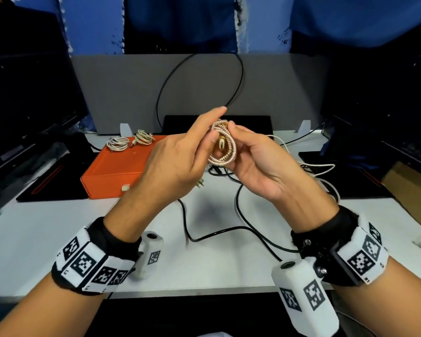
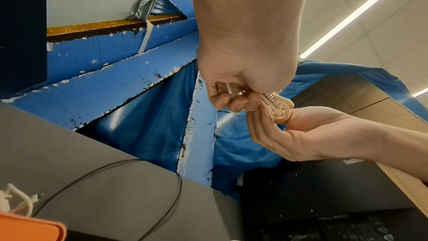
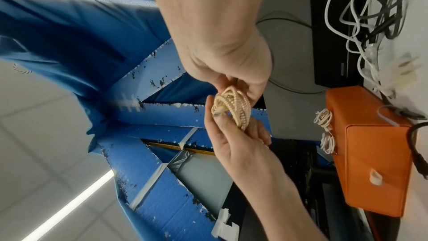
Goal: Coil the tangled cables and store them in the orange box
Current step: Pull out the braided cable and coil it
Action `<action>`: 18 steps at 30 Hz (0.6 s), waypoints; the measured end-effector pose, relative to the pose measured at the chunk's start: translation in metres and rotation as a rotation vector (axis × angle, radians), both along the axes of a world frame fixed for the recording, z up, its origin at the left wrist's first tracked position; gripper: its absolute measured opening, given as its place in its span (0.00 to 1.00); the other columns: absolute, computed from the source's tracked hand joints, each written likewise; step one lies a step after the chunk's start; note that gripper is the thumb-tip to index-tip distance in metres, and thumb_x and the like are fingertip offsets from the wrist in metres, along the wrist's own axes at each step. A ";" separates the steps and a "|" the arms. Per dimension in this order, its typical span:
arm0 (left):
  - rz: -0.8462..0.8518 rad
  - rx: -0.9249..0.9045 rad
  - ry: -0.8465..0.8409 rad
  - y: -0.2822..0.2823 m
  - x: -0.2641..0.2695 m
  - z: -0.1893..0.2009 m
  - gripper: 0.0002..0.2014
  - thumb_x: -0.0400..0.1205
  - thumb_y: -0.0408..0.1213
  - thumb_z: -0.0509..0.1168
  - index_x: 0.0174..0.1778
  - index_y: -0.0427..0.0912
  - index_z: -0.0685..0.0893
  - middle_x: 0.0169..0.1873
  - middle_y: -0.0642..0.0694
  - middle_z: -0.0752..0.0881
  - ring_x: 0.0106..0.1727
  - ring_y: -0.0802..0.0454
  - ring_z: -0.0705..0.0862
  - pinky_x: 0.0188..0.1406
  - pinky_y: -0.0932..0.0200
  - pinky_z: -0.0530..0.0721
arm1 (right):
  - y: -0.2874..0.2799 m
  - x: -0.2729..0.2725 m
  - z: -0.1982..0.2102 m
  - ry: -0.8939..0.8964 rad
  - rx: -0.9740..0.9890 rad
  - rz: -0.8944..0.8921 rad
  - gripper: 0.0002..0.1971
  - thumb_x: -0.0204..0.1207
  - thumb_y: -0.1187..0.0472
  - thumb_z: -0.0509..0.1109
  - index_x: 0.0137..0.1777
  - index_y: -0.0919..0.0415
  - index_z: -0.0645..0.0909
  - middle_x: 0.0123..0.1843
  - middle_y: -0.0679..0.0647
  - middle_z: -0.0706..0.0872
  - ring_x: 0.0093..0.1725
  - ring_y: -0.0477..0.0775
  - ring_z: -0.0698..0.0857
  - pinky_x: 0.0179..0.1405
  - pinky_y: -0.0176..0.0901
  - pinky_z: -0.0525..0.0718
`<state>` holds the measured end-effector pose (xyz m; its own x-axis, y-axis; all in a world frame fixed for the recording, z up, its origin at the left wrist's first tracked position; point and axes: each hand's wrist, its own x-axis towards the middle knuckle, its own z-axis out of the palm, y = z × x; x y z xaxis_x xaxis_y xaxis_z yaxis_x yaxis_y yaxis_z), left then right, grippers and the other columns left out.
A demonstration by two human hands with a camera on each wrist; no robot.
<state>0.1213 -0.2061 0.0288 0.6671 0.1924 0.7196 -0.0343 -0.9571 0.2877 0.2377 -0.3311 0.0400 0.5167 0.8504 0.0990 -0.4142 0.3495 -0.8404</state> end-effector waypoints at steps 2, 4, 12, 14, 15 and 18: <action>0.048 0.020 -0.034 0.002 -0.001 0.001 0.20 0.93 0.49 0.51 0.81 0.56 0.73 0.28 0.55 0.81 0.27 0.54 0.79 0.31 0.48 0.82 | 0.001 -0.003 -0.001 -0.033 -0.061 0.029 0.13 0.91 0.55 0.63 0.58 0.61 0.86 0.45 0.53 0.92 0.44 0.49 0.91 0.49 0.42 0.90; 0.100 0.054 -0.072 -0.001 -0.002 0.003 0.18 0.92 0.49 0.51 0.77 0.53 0.75 0.32 0.53 0.86 0.30 0.48 0.83 0.31 0.48 0.82 | 0.001 -0.005 -0.001 -0.150 -0.131 0.047 0.15 0.89 0.45 0.63 0.56 0.53 0.87 0.46 0.50 0.91 0.46 0.48 0.88 0.56 0.46 0.82; 0.251 0.182 -0.144 -0.008 -0.004 0.006 0.14 0.91 0.47 0.56 0.65 0.46 0.82 0.26 0.49 0.84 0.25 0.44 0.82 0.24 0.54 0.73 | -0.002 -0.001 -0.003 -0.420 -0.145 0.067 0.08 0.77 0.49 0.75 0.50 0.51 0.86 0.46 0.47 0.88 0.50 0.48 0.84 0.60 0.53 0.70; 0.253 0.203 -0.138 -0.007 -0.004 0.006 0.15 0.91 0.48 0.56 0.64 0.45 0.83 0.26 0.48 0.85 0.25 0.43 0.82 0.23 0.53 0.75 | -0.004 0.000 -0.002 -0.501 -0.144 0.068 0.07 0.76 0.53 0.76 0.50 0.52 0.87 0.48 0.51 0.88 0.53 0.50 0.84 0.60 0.54 0.70; 0.256 0.206 -0.131 -0.006 -0.004 0.006 0.15 0.91 0.48 0.56 0.63 0.44 0.82 0.27 0.48 0.85 0.25 0.43 0.83 0.23 0.53 0.76 | -0.005 0.001 -0.001 -0.542 -0.141 0.078 0.09 0.76 0.54 0.77 0.55 0.54 0.88 0.52 0.53 0.88 0.56 0.52 0.83 0.61 0.54 0.70; 0.277 0.151 -0.120 -0.004 -0.005 0.007 0.14 0.90 0.49 0.57 0.61 0.44 0.82 0.29 0.47 0.87 0.29 0.40 0.85 0.28 0.50 0.80 | -0.010 0.000 0.003 -0.615 -0.110 0.097 0.25 0.77 0.64 0.79 0.74 0.60 0.81 0.60 0.56 0.91 0.60 0.50 0.88 0.62 0.42 0.80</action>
